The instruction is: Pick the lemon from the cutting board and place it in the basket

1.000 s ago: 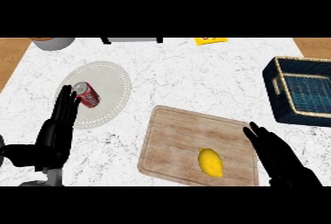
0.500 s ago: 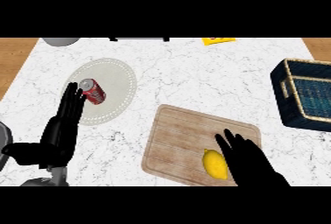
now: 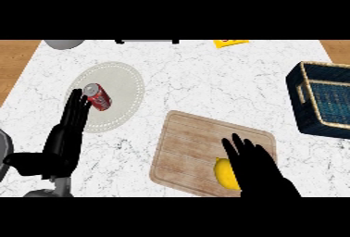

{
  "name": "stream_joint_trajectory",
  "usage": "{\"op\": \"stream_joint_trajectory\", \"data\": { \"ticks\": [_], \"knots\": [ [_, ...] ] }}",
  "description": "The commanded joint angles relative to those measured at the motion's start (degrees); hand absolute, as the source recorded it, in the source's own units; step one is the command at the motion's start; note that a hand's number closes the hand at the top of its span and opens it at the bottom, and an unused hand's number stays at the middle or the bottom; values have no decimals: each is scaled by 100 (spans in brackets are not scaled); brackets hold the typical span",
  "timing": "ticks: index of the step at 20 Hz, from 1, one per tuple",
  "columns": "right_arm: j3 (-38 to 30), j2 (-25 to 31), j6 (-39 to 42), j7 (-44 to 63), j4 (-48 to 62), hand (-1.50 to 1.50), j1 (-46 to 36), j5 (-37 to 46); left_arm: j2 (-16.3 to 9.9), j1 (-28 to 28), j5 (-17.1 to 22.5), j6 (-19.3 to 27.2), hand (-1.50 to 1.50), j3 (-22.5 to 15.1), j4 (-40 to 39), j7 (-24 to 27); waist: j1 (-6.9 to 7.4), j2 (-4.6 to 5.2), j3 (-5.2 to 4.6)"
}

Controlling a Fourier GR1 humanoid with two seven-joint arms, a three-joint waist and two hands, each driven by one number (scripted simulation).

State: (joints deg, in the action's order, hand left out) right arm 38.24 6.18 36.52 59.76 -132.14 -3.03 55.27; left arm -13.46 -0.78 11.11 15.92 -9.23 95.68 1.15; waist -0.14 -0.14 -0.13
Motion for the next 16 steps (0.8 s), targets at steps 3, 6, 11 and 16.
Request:
{"op": "stream_joint_trajectory", "data": {
  "ticks": [3,6,11,16],
  "knots": [
    [-239,-435,585,664,251,-150,-65,121,221,102,-99,-41,0,-60,-101,219,20,15,8],
    [55,-263,-28,167,365,-150,485,500,142,161,-157,-47,0,83,116,112,12,6,13],
    [179,-113,-365,-343,455,-150,834,799,243,401,-255,-181,0,52,321,50,16,3,14],
    [-154,-54,-620,-737,839,-150,741,985,258,206,-171,-474,0,311,-185,254,17,10,13]
  ]
}}
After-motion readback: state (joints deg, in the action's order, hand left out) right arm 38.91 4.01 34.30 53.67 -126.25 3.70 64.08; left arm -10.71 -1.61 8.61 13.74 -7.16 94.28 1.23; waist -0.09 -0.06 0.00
